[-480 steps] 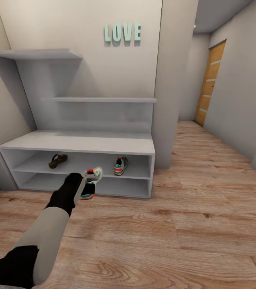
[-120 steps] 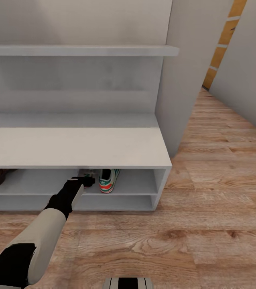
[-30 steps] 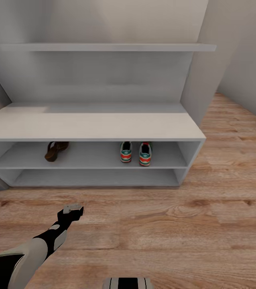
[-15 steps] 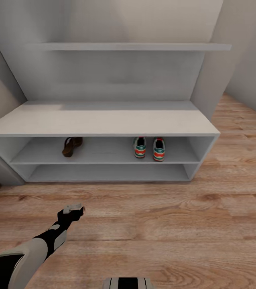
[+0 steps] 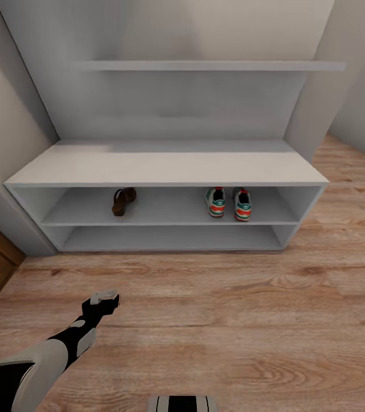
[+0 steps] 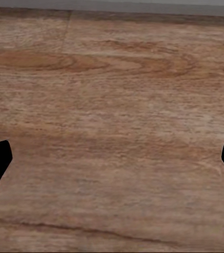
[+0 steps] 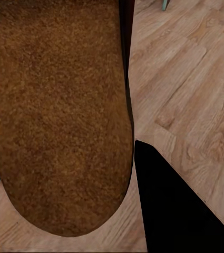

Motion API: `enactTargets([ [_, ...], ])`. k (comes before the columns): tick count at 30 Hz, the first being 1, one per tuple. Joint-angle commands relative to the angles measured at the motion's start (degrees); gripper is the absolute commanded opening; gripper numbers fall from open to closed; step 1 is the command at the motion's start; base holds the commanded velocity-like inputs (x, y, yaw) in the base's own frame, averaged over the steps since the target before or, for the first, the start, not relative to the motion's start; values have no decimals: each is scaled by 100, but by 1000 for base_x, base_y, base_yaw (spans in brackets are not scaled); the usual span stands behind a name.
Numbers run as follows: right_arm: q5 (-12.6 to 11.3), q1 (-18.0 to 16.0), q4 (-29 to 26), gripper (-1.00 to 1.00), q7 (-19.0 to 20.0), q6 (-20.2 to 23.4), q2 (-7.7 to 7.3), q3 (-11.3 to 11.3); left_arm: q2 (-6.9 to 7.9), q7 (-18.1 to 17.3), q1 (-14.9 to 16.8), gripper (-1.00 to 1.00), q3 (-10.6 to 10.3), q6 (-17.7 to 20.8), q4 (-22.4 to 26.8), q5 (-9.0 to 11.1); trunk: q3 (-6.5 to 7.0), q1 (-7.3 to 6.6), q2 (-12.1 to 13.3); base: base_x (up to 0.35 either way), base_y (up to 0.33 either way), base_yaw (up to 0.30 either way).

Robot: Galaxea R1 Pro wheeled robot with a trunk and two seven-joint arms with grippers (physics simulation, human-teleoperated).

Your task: Pick up the two gym shoes and the two sandals from the corridor floor and place them onto the hallstand (shoe rack) in the corridor, making sure they are on the rack and not on the floor. Arrange them so the two gym shoes are next to each other and the two sandals are next to each other.

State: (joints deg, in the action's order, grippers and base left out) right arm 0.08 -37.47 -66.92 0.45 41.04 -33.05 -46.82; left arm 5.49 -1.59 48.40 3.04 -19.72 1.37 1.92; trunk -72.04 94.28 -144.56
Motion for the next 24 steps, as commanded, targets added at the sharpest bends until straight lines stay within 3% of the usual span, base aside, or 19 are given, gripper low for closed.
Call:
enactTargets([
  [1, -17, -6, -8, -100, -10, 36, 0, -3, 0, -17, 3, 100, 26, -15, -5, 19, -4, -3, -2, -175, 293, 0],
  [15, -17, -6, -9, -100, -8, 36, 1, -5, -3, -17, -1, 100, 22, -15, -5, 19, -4, -3, -2, -157, 294, 0],
  [24, -17, -6, -5, -100, -7, 36, 1, -3, -4, -17, 1, 100, 22, -15, -5, 19, -4, -3, -2, -33, 305, 0],
])
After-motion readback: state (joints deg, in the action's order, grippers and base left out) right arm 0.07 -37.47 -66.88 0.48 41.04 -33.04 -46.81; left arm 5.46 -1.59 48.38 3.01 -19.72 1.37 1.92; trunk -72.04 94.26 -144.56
